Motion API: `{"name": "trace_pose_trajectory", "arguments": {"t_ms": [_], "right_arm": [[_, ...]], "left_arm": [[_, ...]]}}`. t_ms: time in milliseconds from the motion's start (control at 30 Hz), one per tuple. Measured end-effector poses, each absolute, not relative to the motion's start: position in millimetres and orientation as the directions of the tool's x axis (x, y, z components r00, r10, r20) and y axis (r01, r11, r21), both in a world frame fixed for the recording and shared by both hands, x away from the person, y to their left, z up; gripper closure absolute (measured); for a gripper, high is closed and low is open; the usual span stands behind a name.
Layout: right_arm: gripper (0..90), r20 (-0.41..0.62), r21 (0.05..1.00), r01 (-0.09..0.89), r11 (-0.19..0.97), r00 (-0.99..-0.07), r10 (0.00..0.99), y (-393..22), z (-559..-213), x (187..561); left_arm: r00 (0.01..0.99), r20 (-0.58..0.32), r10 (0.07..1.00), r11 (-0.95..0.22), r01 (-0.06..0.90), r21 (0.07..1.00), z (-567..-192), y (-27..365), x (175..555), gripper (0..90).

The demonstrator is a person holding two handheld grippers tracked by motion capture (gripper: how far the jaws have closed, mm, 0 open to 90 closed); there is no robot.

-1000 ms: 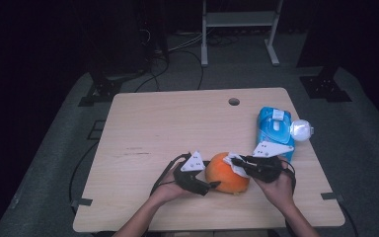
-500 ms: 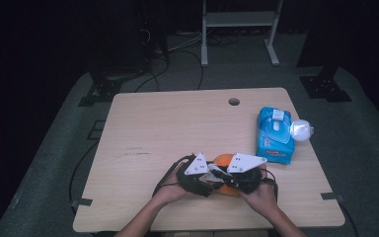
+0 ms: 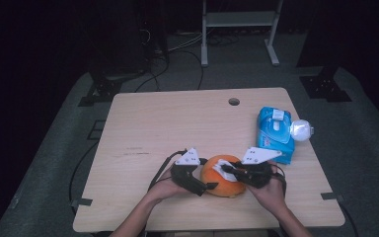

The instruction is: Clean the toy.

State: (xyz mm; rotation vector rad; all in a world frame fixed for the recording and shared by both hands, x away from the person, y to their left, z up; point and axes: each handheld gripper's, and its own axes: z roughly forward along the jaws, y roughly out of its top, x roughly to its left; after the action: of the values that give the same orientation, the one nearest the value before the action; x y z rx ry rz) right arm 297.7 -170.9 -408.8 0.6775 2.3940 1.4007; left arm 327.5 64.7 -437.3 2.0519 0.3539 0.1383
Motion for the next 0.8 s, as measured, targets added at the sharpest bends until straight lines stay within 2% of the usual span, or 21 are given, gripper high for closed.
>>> {"name": "trace_pose_trajectory", "arguments": {"t_ms": [100,133,167,200,233,433,467,533,567,633,733,767,800], "right_arm": [[83.1,-0.047,0.869,0.215,0.446,-0.862,0.506,-160.5,-409.2,296.7],[83.1,-0.047,0.869,0.215,0.446,-0.862,0.506,-160.5,-409.2,296.7],[83.1,-0.043,0.868,0.219,0.445,-0.861,0.506,-162.1,-408.3,297.3],[83.1,-0.021,0.873,0.235,0.428,-0.857,0.514,-168.4,-407.2,300.1],[83.1,-0.021,0.873,0.235,0.428,-0.857,0.514,-168.4,-407.2,300.1],[83.1,0.032,0.872,0.310,0.379,-0.808,0.588,-200.4,-411.6,305.3],[83.1,0.032,0.872,0.310,0.379,-0.808,0.588,-200.4,-411.6,305.3],[83.1,0.032,0.873,0.309,0.378,-0.809,0.586,-200.5,-412.8,304.7],[83.1,0.024,0.871,0.304,0.385,-0.810,0.585,-198.2,-413.1,303.9],[83.1,0.015,0.871,0.298,0.392,-0.811,0.585,-193.0,-412.8,302.3],[83.1,0.004,0.878,0.277,0.391,-0.820,0.572,-184.6,-410.1,301.0],[83.1,0.001,0.881,0.266,0.392,-0.828,0.561,-178.6,-408.7,299.6],[83.1,0.001,0.881,0.266,0.392,-0.828,0.561,-178.6,-408.7,299.6]], "left_arm": [[0.956,0.017,0.294,-0.476,0.131,0.870,-436.6,65.2,324.2,18.1],[0.956,0.017,0.294,-0.476,0.131,0.870,-436.6,65.2,324.2,23.6],[0.955,0.014,0.297,-0.474,0.135,0.870,-437.1,66.9,324.8,23.6],[0.952,-0.003,0.307,-0.476,0.157,0.865,-438.4,69.3,327.5,28.4],[0.952,-0.003,0.307,-0.476,0.157,0.865,-438.4,69.3,327.5,29.4],[0.943,-0.074,0.323,-0.456,0.224,0.861,-445.6,82.7,337.1,30.6],[0.943,-0.074,0.323,-0.456,0.224,0.861,-445.6,82.7,337.1,29.0],[0.940,-0.088,0.328,-0.456,0.239,0.857,-444.1,82.0,337.3,19.1],[0.940,-0.086,0.331,-0.462,0.241,0.853,-441.5,81.0,337.4,19.1],[0.941,-0.062,0.332,-0.452,0.216,0.865,-436.7,78.8,335.5,12.2],[0.952,-0.026,0.306,-0.440,0.165,0.883,-430.0,70.9,330.6,15.3],[0.952,0.012,0.307,-0.464,0.138,0.875,-431.9,68.7,329.4,23.5],[0.952,0.012,0.307,-0.464,0.138,0.875,-431.9,68.7,329.4,27.0]]}}
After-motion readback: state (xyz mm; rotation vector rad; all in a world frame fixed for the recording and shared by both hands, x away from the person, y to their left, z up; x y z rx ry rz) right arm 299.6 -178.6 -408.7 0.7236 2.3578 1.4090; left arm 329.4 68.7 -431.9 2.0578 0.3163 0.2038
